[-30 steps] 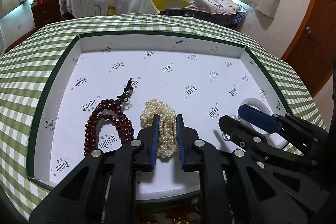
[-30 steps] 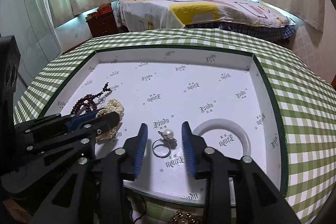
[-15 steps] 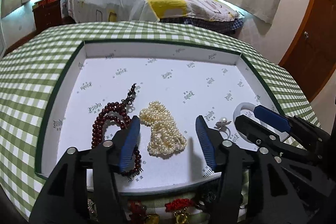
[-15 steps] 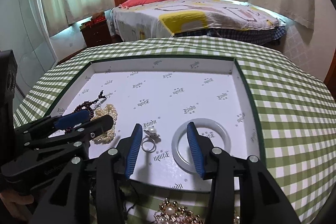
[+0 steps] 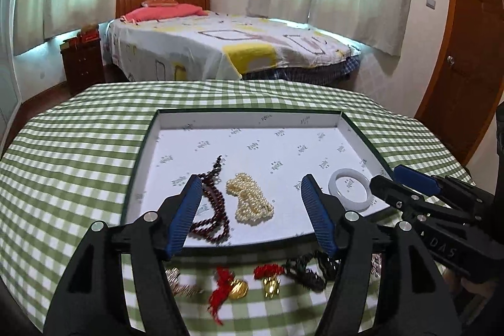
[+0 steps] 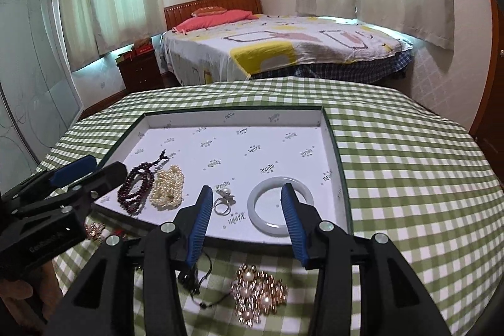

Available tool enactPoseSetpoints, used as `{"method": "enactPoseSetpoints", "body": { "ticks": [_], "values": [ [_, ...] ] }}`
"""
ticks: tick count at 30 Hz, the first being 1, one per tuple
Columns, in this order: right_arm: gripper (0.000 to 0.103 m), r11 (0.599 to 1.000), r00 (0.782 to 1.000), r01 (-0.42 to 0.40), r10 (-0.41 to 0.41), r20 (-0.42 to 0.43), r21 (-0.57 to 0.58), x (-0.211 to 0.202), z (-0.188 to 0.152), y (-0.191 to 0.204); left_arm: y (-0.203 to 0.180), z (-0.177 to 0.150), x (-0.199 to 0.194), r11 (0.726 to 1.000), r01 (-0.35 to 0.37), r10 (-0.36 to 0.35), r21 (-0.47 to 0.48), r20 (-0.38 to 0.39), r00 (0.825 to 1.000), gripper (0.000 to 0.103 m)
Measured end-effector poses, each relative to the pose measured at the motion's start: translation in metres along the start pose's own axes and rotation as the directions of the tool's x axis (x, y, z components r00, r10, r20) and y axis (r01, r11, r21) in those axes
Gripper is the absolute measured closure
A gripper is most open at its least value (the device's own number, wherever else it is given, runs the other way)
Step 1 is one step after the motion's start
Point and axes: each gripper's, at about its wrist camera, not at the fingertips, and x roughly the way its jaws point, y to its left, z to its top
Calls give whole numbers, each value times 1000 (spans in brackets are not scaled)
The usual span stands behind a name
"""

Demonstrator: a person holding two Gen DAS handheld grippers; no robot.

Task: Organize jewelry
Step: 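Withdraw both tools from the box toward the remaining jewelry, then grasp the gold chain brooch with the left tool while the right tool grasps the pearl brooch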

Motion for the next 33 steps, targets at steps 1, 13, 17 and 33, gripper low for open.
{"method": "enactPoseSetpoints", "body": {
  "ticks": [1, 13, 17, 33],
  "values": [
    [58, 1000, 1000, 2, -2, 6, -3, -5, -2, 2, 1, -2, -7, 1000, -4, 4, -1, 7, 1000, 39],
    [58, 1000, 1000, 11, -10, 28, -27, -34, -28, 14, 13, -36, -51, 997, -71, 71, -3, 43, 997, 39],
    [58, 1000, 1000, 9, -8, 26, -30, -38, -36, 17, 23, -49, -57, 996, -91, 92, -19, 27, 995, 39],
    [58, 1000, 1000, 18, -17, 20, -22, -43, -61, 15, 52, -78, -61, 985, -157, 155, -65, -35, 987, 39]
  ]
}}
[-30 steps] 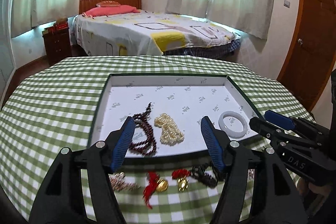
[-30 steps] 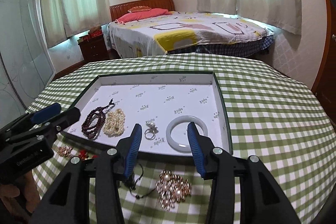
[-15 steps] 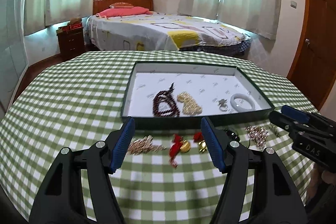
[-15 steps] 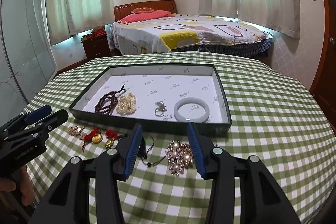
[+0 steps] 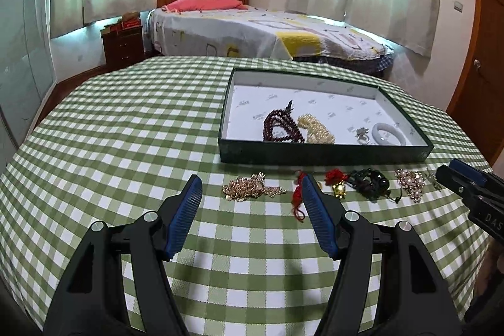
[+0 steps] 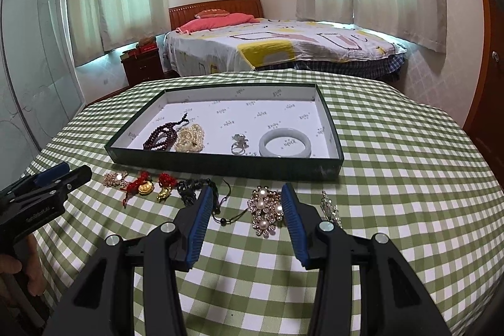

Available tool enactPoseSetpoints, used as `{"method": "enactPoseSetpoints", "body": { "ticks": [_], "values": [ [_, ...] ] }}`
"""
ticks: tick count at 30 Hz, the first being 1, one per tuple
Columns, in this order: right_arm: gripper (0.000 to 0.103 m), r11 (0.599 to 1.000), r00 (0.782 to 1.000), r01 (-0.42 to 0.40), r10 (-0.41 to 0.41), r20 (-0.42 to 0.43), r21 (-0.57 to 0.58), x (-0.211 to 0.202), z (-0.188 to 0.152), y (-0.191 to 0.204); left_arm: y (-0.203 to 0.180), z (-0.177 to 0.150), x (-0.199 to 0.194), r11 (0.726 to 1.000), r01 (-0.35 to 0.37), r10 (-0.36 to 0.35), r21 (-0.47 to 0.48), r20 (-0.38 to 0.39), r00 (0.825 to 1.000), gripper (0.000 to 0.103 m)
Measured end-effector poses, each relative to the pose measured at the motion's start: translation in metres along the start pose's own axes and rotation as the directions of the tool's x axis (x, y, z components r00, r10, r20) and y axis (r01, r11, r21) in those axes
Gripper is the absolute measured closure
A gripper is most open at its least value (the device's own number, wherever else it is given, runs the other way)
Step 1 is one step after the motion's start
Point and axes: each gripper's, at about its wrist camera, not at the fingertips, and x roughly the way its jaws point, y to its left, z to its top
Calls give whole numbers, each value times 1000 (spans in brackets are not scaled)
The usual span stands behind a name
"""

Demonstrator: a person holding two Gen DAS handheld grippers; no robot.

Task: Organize jewelry
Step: 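Grasp the gold chain brooch with the left tool while the right tool grasps the pearl brooch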

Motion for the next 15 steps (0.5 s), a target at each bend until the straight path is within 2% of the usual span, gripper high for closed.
{"method": "enactPoseSetpoints", "body": {
  "ticks": [9, 15],
  "values": [
    [58, 1000, 1000, 6, -6, -12, 7, 7, -2, -4, -1, 5, 34, 1000, -11, 11, 4, -66, 998, 39],
    [58, 999, 999, 21, -20, -29, 29, 13, -2, -14, -1, 10, 60, 1000, -1, -1, -11, -146, 989, 41]
  ]
}}
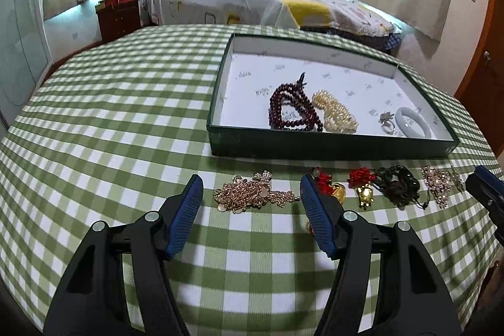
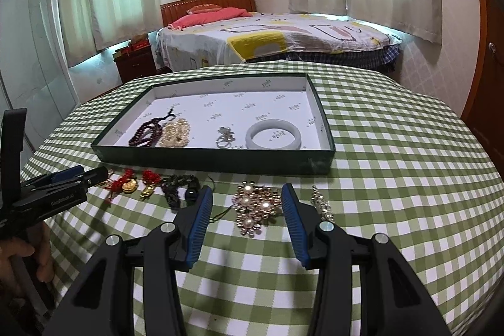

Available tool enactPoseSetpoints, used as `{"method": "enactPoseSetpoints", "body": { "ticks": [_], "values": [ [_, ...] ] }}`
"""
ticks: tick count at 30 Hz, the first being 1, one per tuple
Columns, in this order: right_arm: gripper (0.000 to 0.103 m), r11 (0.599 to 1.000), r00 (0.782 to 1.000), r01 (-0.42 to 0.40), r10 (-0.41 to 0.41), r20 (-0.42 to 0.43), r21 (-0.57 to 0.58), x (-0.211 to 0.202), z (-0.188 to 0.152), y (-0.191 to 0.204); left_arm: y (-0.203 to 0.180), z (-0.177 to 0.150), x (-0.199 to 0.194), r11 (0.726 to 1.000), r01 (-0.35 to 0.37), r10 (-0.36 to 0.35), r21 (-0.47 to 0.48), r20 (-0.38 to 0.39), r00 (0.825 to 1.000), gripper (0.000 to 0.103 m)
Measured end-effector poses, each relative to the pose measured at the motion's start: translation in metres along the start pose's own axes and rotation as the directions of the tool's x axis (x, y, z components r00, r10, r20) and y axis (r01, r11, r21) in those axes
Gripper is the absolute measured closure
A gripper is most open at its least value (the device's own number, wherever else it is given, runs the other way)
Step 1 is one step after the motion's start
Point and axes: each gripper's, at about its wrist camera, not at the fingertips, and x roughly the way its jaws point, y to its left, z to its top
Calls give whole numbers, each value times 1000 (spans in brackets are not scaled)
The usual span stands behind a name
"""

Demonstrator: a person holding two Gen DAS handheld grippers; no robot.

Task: Organize jewelry
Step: 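Grasp the gold chain brooch with the left tool while the right tool grasps the pearl brooch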

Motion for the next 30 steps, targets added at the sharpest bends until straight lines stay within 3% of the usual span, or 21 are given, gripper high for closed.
{"method": "enactPoseSetpoints", "body": {
  "ticks": [5, 7, 8, 15, 30],
  "values": [
    [54, 1000, 1000, 18, -17, -18, 21, 6, 0, -9, 4, 0, 9, 1000, 15, -16, -14, -36, 999, 52],
    [54, 999, 999, 21, -21, -25, 26, 8, 1, -11, 5, 0, 10, 1000, 10, -10, -7, -35, 999, 75],
    [54, 999, 999, 22, -21, -30, 26, 10, 1, -12, 7, 0, 10, 1000, 15, -15, -2, -34, 999, 80],
    [54, 999, 997, 6, -3, -78, 33, 23, 2, -10, 13, -2, 3, 999, 28, -28, -28, -7, 1000, 88],
    [54, 999, 984, 36, -33, -173, 12, 53, 4, -6, 15, -1, -13, 1000, 8, -7, -18, 44, 999, 91]
  ]
}}
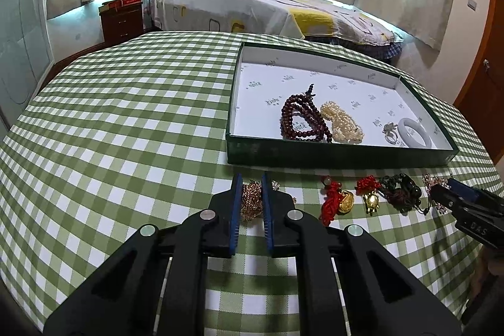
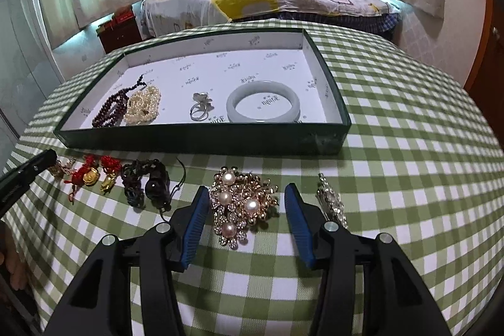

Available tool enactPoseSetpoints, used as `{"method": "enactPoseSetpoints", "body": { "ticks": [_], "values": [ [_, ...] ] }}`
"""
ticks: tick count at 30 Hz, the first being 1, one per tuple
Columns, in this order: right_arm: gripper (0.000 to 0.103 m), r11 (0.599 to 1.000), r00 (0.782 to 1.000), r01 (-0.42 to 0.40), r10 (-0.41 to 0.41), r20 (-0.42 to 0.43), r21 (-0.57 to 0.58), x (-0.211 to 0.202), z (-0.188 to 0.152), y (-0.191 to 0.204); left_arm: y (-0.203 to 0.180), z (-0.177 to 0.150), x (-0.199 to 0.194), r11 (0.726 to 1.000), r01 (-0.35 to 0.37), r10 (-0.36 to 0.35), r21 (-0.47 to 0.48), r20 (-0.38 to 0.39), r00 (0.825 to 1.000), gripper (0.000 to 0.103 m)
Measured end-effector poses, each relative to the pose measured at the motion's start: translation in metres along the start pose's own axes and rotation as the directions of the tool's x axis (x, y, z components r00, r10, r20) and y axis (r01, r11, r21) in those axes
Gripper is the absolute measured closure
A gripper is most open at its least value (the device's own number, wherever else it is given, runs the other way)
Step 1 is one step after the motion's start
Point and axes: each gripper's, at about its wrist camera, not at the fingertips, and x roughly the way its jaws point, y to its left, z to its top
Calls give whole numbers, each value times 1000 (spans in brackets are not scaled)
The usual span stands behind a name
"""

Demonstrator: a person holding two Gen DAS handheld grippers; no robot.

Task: Organize jewelry
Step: 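Grasp the gold chain brooch with the left tool while the right tool grasps the pearl brooch, then lift the gold brooch with the left tool while the right tool carries the pearl brooch toward the box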

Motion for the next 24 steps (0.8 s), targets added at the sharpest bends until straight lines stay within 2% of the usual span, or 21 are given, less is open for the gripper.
{"method": "enactPoseSetpoints", "body": {
  "ticks": [2, 8, 24],
  "values": [
    [60, 1000, 1000, 5, -5, 0, -15, 0, 0, 3, -1, 0, 0, 1000, 0, 0, 2, 0, 1000, 91],
    [61, 999, 1000, 11, -10, 21, -44, -4, -5, 7, -2, -1, -1, 1000, -1, 1, 4, 1, 1000, 91],
    [61, 999, 997, 9, -7, 83, -35, -26, -3, 2, -3, 0, -10, 1000, -4, 3, 13, 26, 1000, 91]
  ]
}}
